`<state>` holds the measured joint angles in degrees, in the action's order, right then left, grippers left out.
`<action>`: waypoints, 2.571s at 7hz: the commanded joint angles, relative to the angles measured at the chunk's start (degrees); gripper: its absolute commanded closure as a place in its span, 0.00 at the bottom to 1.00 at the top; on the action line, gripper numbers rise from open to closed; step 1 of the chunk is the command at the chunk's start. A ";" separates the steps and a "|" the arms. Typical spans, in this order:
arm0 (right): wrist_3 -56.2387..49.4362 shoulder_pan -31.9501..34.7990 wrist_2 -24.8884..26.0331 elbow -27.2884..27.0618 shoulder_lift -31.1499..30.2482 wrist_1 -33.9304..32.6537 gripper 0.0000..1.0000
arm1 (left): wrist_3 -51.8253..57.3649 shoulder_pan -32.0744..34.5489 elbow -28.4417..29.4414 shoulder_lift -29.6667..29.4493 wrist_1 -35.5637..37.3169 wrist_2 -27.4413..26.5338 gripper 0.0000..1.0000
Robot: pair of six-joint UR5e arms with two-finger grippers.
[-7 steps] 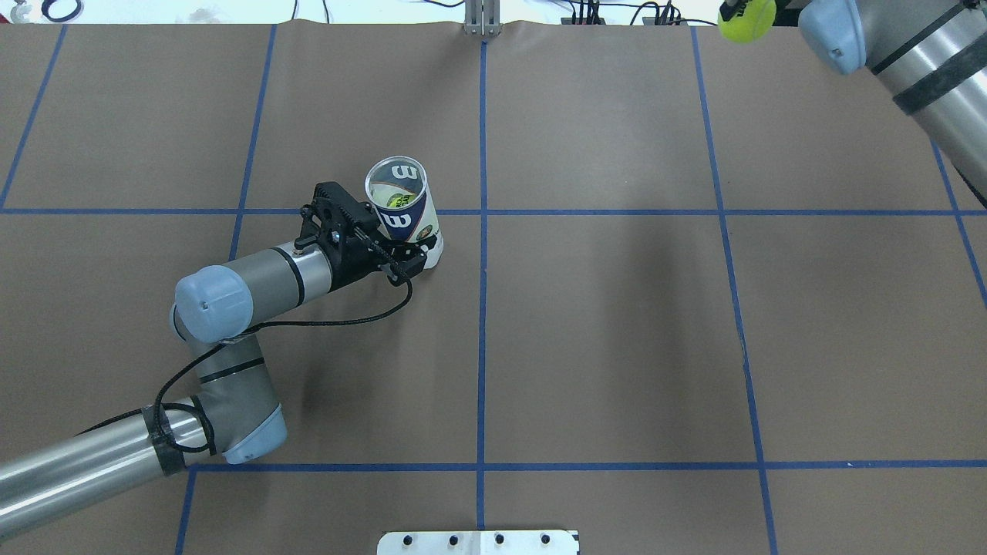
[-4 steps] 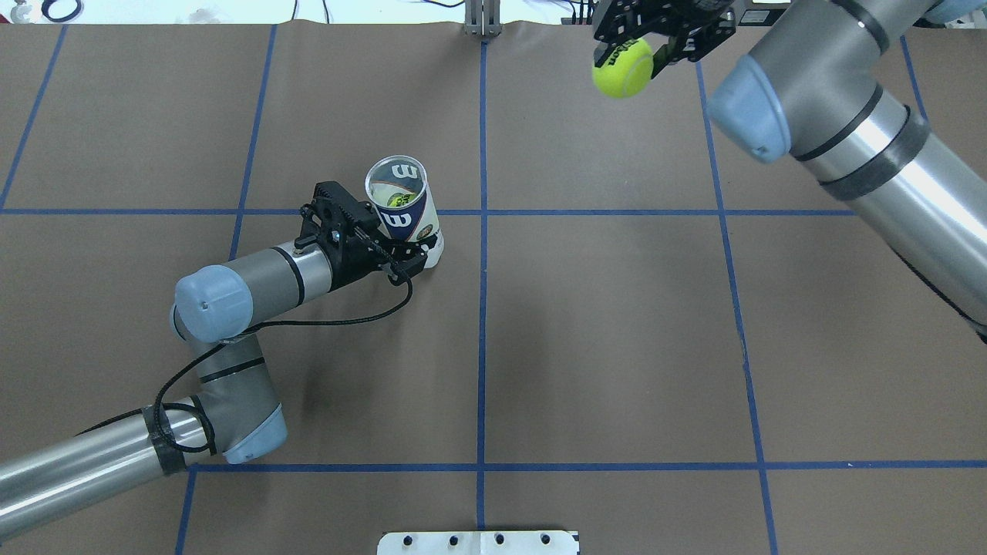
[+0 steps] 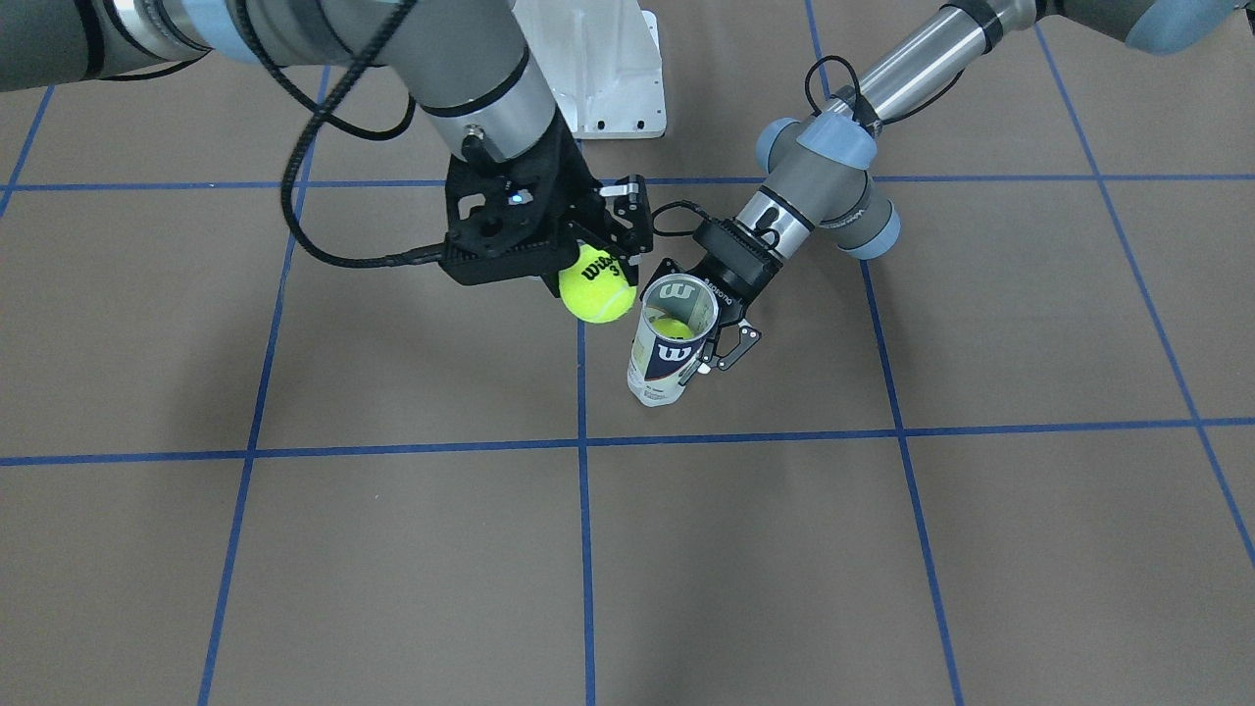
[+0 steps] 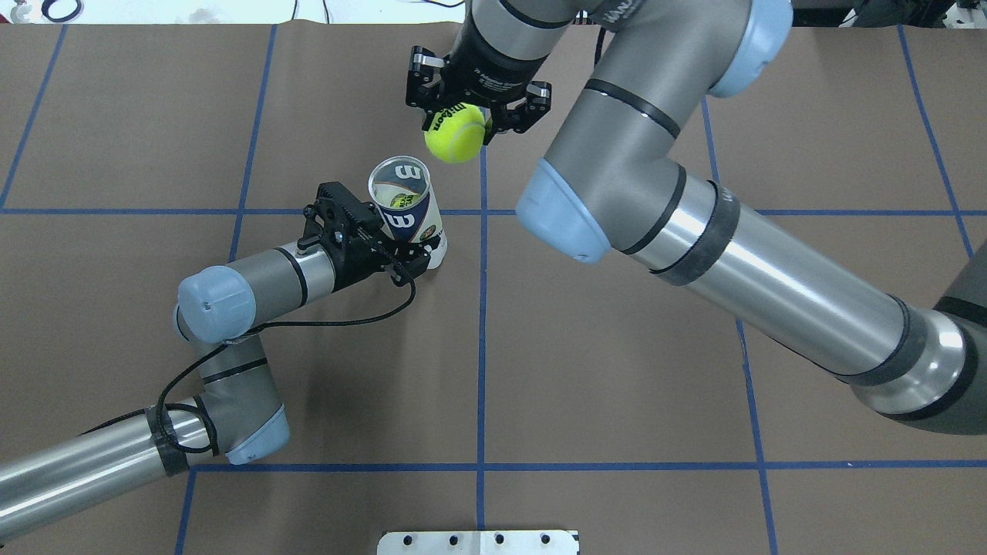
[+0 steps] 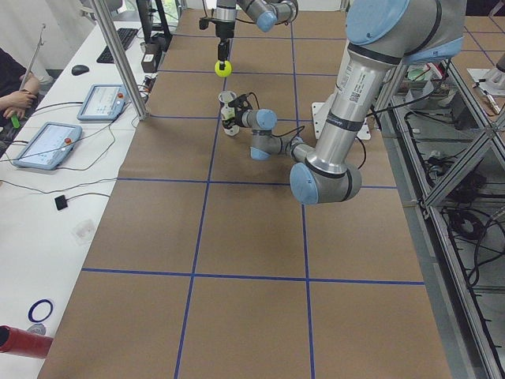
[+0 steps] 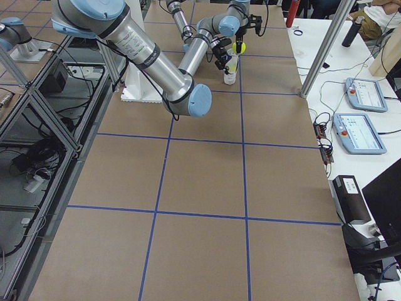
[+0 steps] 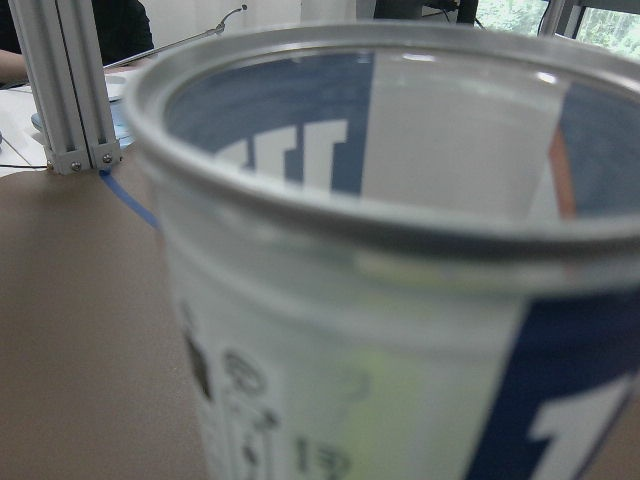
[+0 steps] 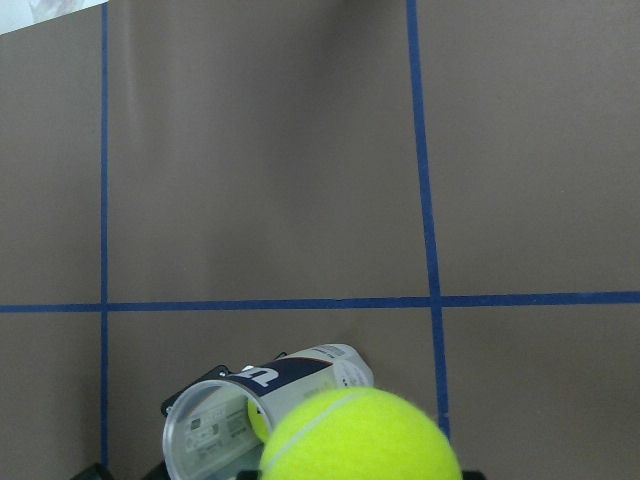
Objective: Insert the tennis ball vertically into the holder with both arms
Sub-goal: 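Lift the ball with the right gripper and carry it over the can, then lower the second ball into the can's top with the right gripper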
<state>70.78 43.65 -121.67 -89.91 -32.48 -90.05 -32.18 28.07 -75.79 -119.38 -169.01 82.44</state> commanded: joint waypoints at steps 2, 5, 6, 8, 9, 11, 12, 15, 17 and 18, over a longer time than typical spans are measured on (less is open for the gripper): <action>0.41 -3.56 3.89 7.02 5.58 0.40 1.00 | -0.16 -0.03 0.11 0.02 0.00 0.00 0.26; 0.50 -5.24 5.48 8.79 6.11 0.31 1.00 | -0.16 -0.03 0.11 0.11 0.00 0.00 0.26; 1.28 -5.24 5.40 8.70 6.03 0.40 0.81 | -0.16 -0.03 0.02 0.11 0.00 0.00 0.26; 2.25 -5.24 5.40 8.17 6.03 0.40 0.00 | -0.16 0.14 0.02 0.20 0.00 0.00 0.26; 2.35 -5.24 5.39 8.08 6.03 0.49 0.00 | -0.16 0.14 0.02 0.20 0.00 0.00 0.26; 3.04 -5.15 5.39 7.30 6.03 0.58 0.00 | -0.16 0.14 0.11 0.29 0.00 0.00 0.26; 3.14 -5.15 5.39 6.86 6.03 0.58 0.21 | -0.07 -0.03 0.11 0.29 0.00 0.00 0.26; 3.14 -4.89 5.31 6.41 5.59 2.68 1.00 | 0.10 0.14 0.11 0.38 0.00 0.00 0.26; 3.05 -5.41 5.57 7.11 4.54 3.12 1.00 | 0.10 0.14 0.11 0.38 0.00 0.00 0.26; 2.96 -6.03 6.01 8.25 4.10 4.26 1.00 | 0.10 -0.03 0.11 0.29 0.00 0.00 0.26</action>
<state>73.82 38.26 -116.09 -82.72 -27.78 -86.84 -32.08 28.14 -75.67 -119.02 -169.01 82.44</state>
